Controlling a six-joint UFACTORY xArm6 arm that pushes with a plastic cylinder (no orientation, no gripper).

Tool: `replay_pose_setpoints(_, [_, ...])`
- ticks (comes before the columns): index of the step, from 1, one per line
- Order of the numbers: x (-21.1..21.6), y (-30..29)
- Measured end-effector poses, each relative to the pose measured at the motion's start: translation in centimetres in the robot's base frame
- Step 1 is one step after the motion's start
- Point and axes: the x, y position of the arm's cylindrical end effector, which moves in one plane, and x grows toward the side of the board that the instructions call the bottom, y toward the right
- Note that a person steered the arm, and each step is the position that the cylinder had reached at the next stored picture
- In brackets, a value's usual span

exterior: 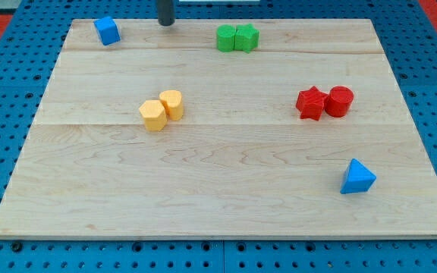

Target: Put the blue cube at the center left side of the board

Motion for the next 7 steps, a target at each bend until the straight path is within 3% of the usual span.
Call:
replay_pose_setpoints(3, [0.4, -9.4])
replay_pose_setpoints(4, [2.5, -8.7])
replay_pose_setpoints(5, [2.9, -13.3])
replay_pose_setpoints(7, [12.2, -10.3])
